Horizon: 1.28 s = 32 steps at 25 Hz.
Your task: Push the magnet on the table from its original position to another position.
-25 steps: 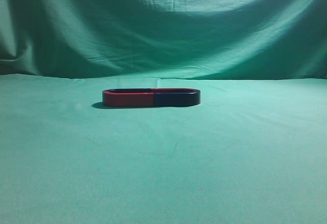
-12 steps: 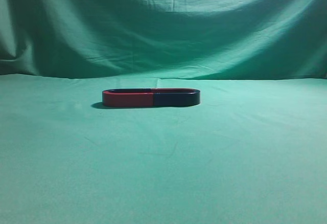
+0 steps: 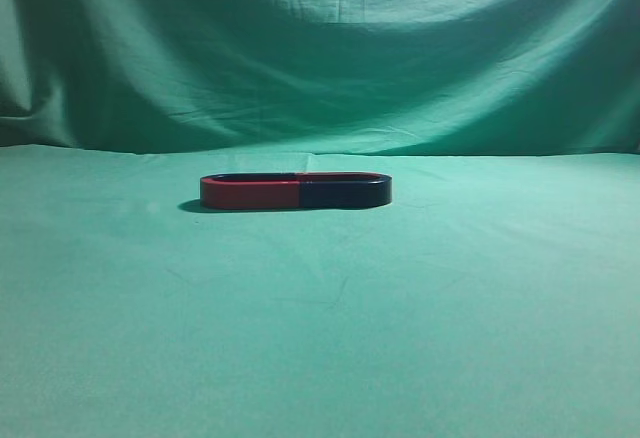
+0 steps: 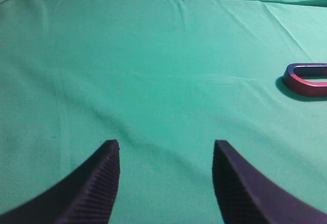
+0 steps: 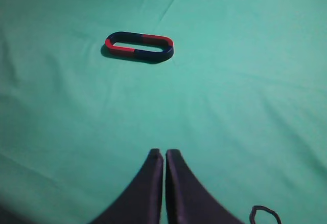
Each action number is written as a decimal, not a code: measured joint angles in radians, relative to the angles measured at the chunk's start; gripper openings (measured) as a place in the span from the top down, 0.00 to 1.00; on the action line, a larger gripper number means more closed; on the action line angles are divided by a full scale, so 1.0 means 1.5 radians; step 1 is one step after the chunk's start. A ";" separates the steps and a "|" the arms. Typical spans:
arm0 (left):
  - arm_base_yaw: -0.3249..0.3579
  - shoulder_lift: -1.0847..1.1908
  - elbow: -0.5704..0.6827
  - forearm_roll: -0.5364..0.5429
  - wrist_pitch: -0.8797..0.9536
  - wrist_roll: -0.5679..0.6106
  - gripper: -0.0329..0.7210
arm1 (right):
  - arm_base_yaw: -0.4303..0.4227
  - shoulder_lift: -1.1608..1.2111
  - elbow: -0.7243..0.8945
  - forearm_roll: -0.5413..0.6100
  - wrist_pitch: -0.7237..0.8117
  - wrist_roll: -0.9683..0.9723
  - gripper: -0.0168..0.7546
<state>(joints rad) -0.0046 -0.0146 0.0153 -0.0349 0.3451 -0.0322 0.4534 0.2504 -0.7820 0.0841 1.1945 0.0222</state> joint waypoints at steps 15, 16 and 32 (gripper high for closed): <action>0.000 0.000 0.000 0.000 0.000 0.000 0.46 | -0.249 -0.176 0.320 0.021 -0.397 0.000 0.98; 0.000 0.000 0.000 0.000 0.000 0.000 0.46 | -0.264 -0.176 0.341 0.021 -0.425 0.000 0.98; 0.000 0.000 0.000 0.000 0.000 0.000 0.46 | -0.300 -0.176 0.538 0.000 -0.556 -0.052 0.98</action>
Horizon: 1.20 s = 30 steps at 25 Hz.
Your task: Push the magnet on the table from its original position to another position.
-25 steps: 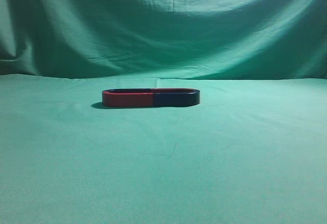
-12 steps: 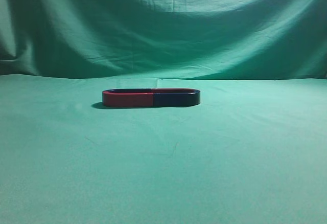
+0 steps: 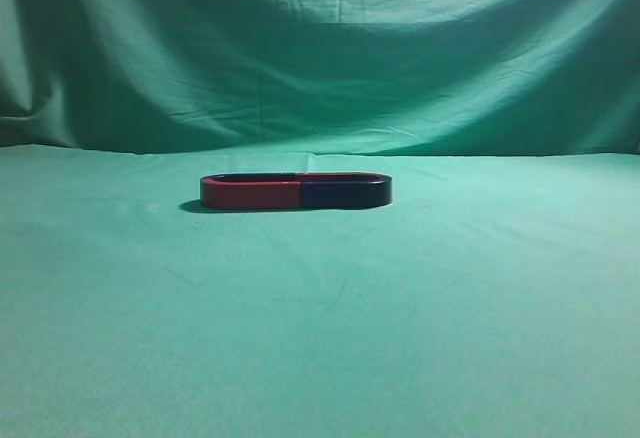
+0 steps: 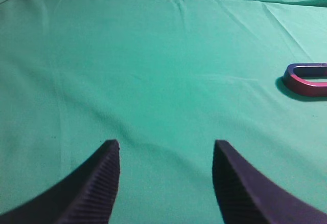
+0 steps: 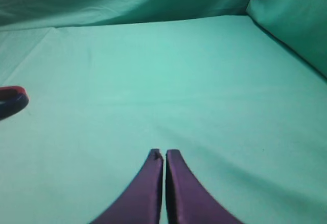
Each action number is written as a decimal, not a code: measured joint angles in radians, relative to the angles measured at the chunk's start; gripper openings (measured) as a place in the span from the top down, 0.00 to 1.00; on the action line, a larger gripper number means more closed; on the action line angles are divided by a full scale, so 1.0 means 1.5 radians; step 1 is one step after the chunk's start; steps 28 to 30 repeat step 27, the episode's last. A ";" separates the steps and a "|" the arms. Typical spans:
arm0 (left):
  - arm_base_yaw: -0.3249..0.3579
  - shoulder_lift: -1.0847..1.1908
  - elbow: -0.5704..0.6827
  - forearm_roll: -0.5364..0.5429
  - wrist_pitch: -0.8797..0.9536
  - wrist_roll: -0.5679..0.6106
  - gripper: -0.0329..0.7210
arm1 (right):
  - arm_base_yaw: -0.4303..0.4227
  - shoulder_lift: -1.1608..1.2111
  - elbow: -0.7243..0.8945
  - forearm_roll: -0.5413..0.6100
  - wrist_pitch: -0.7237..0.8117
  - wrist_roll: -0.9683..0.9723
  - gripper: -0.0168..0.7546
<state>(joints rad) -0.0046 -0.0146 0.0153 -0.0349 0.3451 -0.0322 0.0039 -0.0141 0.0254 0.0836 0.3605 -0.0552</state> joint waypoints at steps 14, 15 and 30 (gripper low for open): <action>0.000 0.000 0.000 0.000 0.000 0.000 0.46 | 0.000 0.000 0.001 -0.007 0.017 0.000 0.98; 0.000 0.000 0.000 0.000 0.000 0.000 0.46 | 0.000 0.000 0.001 -0.007 0.017 0.000 0.98; 0.000 0.000 0.000 0.000 0.000 0.000 0.46 | 0.000 0.000 0.001 -0.007 0.017 0.000 0.98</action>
